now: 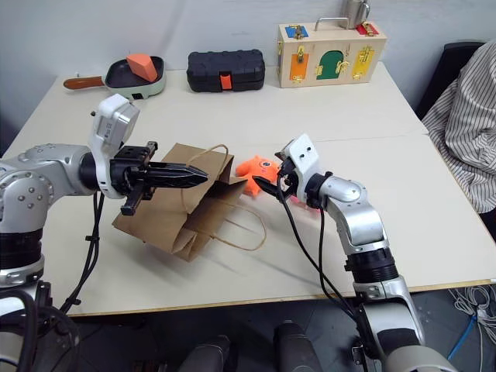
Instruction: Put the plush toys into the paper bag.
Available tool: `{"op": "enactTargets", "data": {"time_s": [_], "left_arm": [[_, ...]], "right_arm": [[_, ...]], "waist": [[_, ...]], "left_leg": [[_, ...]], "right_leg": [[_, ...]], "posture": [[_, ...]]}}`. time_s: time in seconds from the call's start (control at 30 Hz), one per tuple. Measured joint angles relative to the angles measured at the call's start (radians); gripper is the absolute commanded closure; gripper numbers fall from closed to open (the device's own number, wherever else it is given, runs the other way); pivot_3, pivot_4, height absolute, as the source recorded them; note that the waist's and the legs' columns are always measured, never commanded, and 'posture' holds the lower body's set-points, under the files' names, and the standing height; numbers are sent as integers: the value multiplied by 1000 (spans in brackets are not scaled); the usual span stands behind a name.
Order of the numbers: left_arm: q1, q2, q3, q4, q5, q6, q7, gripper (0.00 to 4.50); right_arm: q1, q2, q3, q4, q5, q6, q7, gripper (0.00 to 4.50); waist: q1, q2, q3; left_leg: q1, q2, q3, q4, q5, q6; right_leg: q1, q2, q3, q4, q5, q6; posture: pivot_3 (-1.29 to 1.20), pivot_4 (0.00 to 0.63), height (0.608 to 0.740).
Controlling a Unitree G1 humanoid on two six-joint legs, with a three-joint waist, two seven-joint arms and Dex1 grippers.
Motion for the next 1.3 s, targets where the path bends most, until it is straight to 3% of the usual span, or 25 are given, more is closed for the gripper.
{"op": "enactTargets", "data": {"time_s": [0.2,0.4,0.73,0.9,1.13,1.23,1.3], "left_arm": [[1,0,3,-1,0,0,2,4500],[1,0,3,-1,-1,1,5,4500],[-4,-20,4,-3,-16,8,12,4500],[-15,-41,4,-1,-19,8,30,4500],[-127,-66,61,76,-39,46,90,4500],[-101,-61,62,75,-40,56,90,4500],[-69,-55,58,60,-39,55,81,4500]], "right_arm": [[130,-16,36,-202,78,35,65,2378],[131,33,231,-167,-49,-7,33,4399],[-62,214,370,250,-242,-226,-24,4476],[-97,243,412,394,-312,-315,-27,4476],[-84,235,430,442,-372,-433,-32,4476],[-30,223,384,394,-336,-419,-22,4476],[50,200,336,259,-245,-342,36,4476]], "waist": [[-7,0,0],[-11,0,0],[-18,0,0],[-31,0,0],[-42,1,-1],[-38,0,-1],[-34,0,-1]], "left_leg": [[0,0,0,-1,0,0],[0,0,1,-1,0,0],[0,0,1,1,0,-1],[0,0,0,1,0,-1],[3,0,0,0,0,-1],[3,0,-1,1,0,-1],[1,-1,-2,1,0,-1]], "right_leg": [[0,0,0,0,0,0],[-3,1,0,1,0,0],[-4,0,-1,3,0,0],[-4,0,-1,3,0,0],[-4,0,-2,6,0,0],[-4,0,-2,6,0,0],[-3,0,-2,5,0,0]], "posture": [[0,150,740],[0,150,740],[0,150,740],[0,150,740],[0,150,740],[0,150,740],[0,150,740]]}}
